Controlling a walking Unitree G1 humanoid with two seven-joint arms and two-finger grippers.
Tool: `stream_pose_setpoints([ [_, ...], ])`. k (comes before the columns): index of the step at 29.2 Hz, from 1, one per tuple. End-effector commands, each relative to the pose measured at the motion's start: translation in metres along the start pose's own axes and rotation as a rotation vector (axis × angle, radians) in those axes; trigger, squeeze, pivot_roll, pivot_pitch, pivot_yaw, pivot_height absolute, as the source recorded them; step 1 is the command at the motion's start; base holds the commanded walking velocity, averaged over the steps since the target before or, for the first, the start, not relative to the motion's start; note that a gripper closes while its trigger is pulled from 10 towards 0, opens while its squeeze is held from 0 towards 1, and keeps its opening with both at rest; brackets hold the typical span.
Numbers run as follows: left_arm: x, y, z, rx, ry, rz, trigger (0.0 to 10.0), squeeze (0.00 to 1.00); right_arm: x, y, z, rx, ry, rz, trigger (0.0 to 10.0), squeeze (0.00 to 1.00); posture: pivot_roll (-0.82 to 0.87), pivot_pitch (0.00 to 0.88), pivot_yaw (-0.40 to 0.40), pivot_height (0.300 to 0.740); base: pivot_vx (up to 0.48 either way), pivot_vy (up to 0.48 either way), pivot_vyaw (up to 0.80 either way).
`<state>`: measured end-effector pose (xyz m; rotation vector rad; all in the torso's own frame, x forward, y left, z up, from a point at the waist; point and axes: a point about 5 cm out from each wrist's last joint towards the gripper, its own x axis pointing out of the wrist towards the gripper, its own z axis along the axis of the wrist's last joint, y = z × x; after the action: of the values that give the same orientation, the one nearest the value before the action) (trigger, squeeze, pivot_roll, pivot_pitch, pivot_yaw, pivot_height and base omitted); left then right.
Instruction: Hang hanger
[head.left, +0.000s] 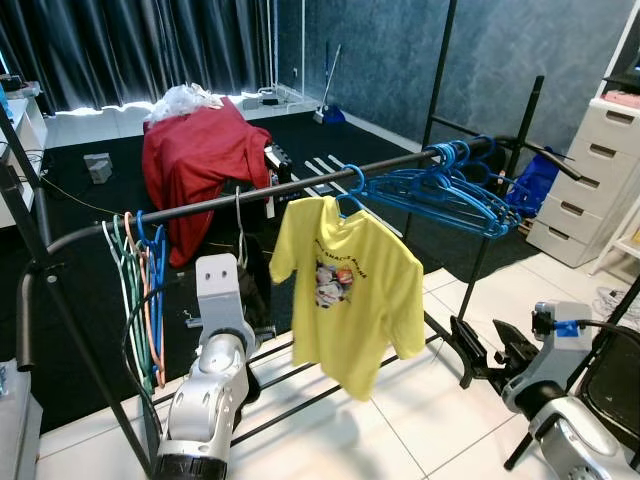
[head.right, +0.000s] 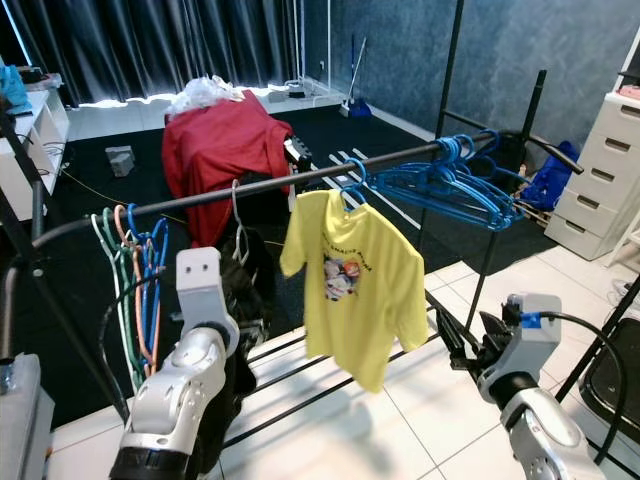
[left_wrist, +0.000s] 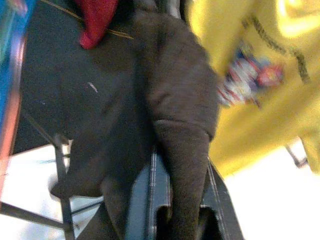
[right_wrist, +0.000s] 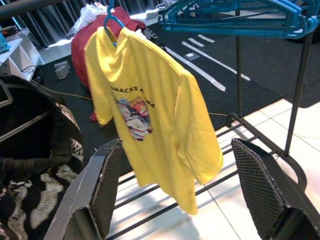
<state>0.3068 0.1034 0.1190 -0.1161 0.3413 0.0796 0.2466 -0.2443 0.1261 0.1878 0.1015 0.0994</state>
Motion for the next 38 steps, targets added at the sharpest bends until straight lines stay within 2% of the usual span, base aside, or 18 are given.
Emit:
stream_pose_setpoints([
  [1,-0.005,-0.014,-0.023,0.025,0.105,-0.069,10.0,1.0,-0.001,0.0,0.0,-0.004,0.006,-0.002,10.0,0.0,-0.16,0.0,-0.005,0.74,0.0,0.0,0.0],
  [5,-0.011,-0.023,-0.034,0.093,0.198,-0.169,10.0,1.0,-0.001,0.0,0.0,-0.002,0.006,-0.004,10.0,0.0,-0.16,0.0,-0.001,0.74,0.0,0.0,0.0],
  [8,-0.014,-0.024,-0.03,0.138,0.165,-0.221,10.0,1.0,-0.001,0.0,0.0,0.001,0.005,-0.003,10.0,0.0,-0.16,0.0,0.0,0.74,0.0,0.0,0.0],
  [10,-0.016,-0.025,-0.024,0.183,0.113,-0.269,10.0,1.0,-0.001,0.001,0.0,0.004,0.004,-0.002,10.0,0.0,-0.16,0.0,0.0,0.74,0.0,0.0,0.0],
  [12,-0.021,-0.02,-0.006,0.256,-0.041,-0.329,10.0,1.0,-0.001,0.001,0.0,0.005,0.005,0.0,10.0,0.0,-0.16,0.0,0.0,0.74,0.0,0.0,0.0],
  [13,-0.024,-0.014,0.001,0.279,-0.106,-0.328,10.0,1.0,-0.001,0.001,0.0,0.006,0.005,0.001,10.0,0.0,-0.16,0.0,0.0,0.74,0.0,0.0,0.0],
  [15,-0.025,-0.01,0.005,0.293,-0.146,-0.325,10.0,1.0,0.0,0.001,0.0,0.006,0.005,0.001,10.0,0.0,-0.16,0.0,0.0,0.74,0.0,0.0,0.0],
  [16,-0.028,0.002,0.011,0.289,-0.191,-0.284,10.0,1.0,0.0,0.001,0.001,0.006,0.004,0.003,10.0,0.0,-0.14,0.0,-0.005,0.74,0.0,0.0,0.0],
  [17,-0.03,0.014,0.016,0.297,-0.232,-0.238,10.0,0.0,0.001,0.0,0.002,0.005,0.003,0.004,10.0,0.0,-0.14,0.0,-0.005,0.74,0.0,0.0,0.0],
  [20,-0.038,0.032,0.019,0.264,-0.288,-0.179,10.0,0.0,0.003,-0.003,0.004,-0.004,-0.002,-0.001,10.0,0.0,-0.12,0.0,-0.003,0.74,0.0,0.0,0.0],
  [23,-0.057,0.047,0.008,0.146,-0.269,-0.162,10.0,0.0,0.003,-0.005,0.006,-0.024,-0.007,-0.009,10.0,0.0,-0.09,0.0,0.006,0.74,0.0,0.0,0.0],
  [25,-0.057,0.047,0.008,0.146,-0.269,-0.162,10.0,0.0,0.003,-0.005,0.006,-0.024,-0.007,-0.009,10.0,0.0,-0.09,0.0,0.006,0.74,0.0,0.0,0.0],
  [27,-0.073,0.049,-0.004,0.083,-0.235,-0.173,10.0,0.0,-0.001,-0.002,0.005,-0.021,-0.002,0.009,10.0,0.0,-0.06,0.0,-0.003,0.74,0.0,0.0,0.0],
  [30,-0.079,0.049,-0.008,0.077,-0.232,-0.177,10.0,0.0,-0.004,0.003,0.004,-0.018,0.001,0.026,10.0,0.0,-0.04,0.0,-0.011,0.74,0.0,0.0,0.0],
  [31,-0.079,0.049,-0.008,0.077,-0.232,-0.177,10.0,0.0,-0.004,0.003,0.004,-0.018,0.001,0.026,10.0,0.0,-0.04,0.0,-0.011,0.74,0.0,0.0,0.0],
  [33,-0.077,0.051,-0.004,0.086,-0.275,-0.174,10.0,0.0,-0.018,0.028,-0.003,0.017,0.02,0.095,10.0,0.0,-0.03,0.0,-0.027,0.74,0.0,0.0,0.0],
  [36,-0.072,0.052,0.001,0.099,-0.302,-0.182,10.0,0.0,-0.023,0.04,-0.006,0.03,0.022,0.127,10.0,0.0,-0.04,0.0,-0.019,0.74,0.0,0.0,0.0],
  [38,-0.071,0.052,0.001,0.104,-0.306,-0.196,10.0,0.0,-0.018,0.037,-0.004,0.057,0.002,0.114,10.0,0.0,-0.02,0.0,-0.022,0.74,0.0,0.0,0.0],
])
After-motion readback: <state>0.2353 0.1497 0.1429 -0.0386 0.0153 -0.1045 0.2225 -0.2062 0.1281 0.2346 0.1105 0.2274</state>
